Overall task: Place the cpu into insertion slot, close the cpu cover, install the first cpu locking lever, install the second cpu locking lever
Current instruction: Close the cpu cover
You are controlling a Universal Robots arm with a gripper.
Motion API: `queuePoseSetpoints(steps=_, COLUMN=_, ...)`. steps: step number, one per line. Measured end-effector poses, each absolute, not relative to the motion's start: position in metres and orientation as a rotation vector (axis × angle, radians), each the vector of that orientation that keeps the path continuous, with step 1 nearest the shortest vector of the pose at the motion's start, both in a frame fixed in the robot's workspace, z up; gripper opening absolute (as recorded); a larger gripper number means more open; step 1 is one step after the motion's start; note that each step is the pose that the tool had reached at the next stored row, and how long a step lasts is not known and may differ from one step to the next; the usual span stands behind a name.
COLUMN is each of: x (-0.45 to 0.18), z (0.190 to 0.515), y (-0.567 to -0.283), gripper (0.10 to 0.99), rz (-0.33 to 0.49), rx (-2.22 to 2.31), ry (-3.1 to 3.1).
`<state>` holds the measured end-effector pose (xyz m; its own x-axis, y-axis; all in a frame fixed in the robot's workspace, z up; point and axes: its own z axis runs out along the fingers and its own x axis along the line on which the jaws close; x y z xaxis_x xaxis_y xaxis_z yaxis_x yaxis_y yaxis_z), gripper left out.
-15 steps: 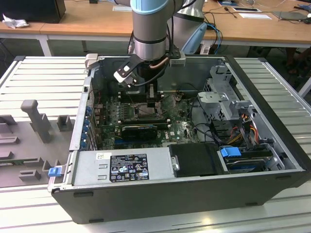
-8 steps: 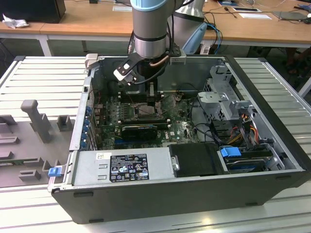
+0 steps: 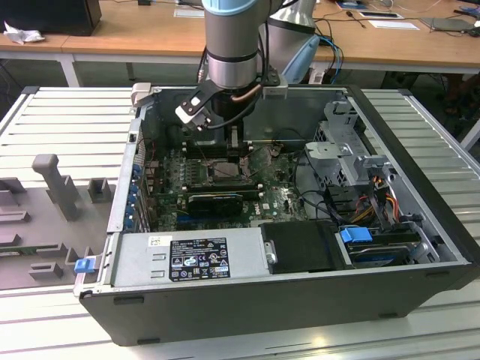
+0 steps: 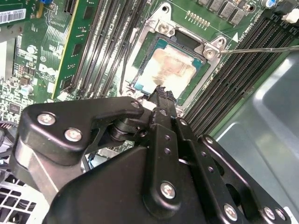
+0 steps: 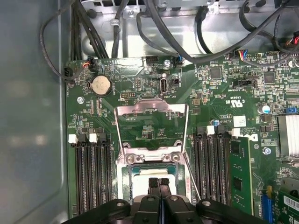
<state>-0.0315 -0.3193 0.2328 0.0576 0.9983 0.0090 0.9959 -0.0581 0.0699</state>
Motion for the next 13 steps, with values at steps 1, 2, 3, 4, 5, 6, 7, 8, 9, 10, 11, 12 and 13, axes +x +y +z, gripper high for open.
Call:
queuePoseSetpoints(steps=1, x=-0.032, z=0.234, y=-0.319, gripper=0.106, rz=0.085, rx=2.252, ry=2.125)
queuePoseSetpoints(steps=2, x=-0.031, z=0.235, y=-0.319, gripper=0.106, rz=0.085, rx=2.252, ry=2.125)
queuePoseSetpoints(steps=3, x=-0.031, z=0.236, y=-0.319, gripper=0.106, rz=0.085, rx=2.252, ry=2.125)
queuePoseSetpoints(steps=4, x=-0.031, z=0.238, y=-0.319, gripper=0.106, rz=0.085, rx=2.252, ry=2.125)
queuePoseSetpoints(steps=5, x=-0.031, z=0.239, y=-0.319, gripper=0.106, rz=0.085, rx=2.252, ry=2.125)
queuePoseSetpoints(steps=6, x=-0.031, z=0.24, y=-0.319, gripper=0.106, rz=0.085, rx=2.252, ry=2.125)
queuePoseSetpoints(steps=7, x=-0.031, z=0.243, y=-0.319, gripper=0.106, rz=0.085, rx=2.252, ry=2.125)
queuePoseSetpoints(steps=8, x=-0.031, z=0.245, y=-0.319, gripper=0.106, rz=0.085, rx=2.252, ry=2.125)
queuePoseSetpoints(steps=9, x=-0.031, z=0.247, y=-0.319, gripper=0.106, rz=0.085, rx=2.252, ry=2.125)
queuePoseSetpoints(steps=10, x=-0.031, z=0.25, y=-0.319, gripper=0.106, rz=0.085, rx=2.252, ry=2.125)
queuePoseSetpoints(steps=11, x=-0.031, z=0.252, y=-0.319, gripper=0.106, rz=0.085, rx=2.252, ry=2.125)
queuePoseSetpoints(steps=12, x=-0.031, z=0.254, y=-0.319, gripper=0.106, rz=0.085, rx=2.252, ry=2.125)
queuePoseSetpoints(steps=13, x=-0.031, z=0.256, y=-0.319, gripper=0.106, rz=0.085, rx=2.252, ry=2.125)
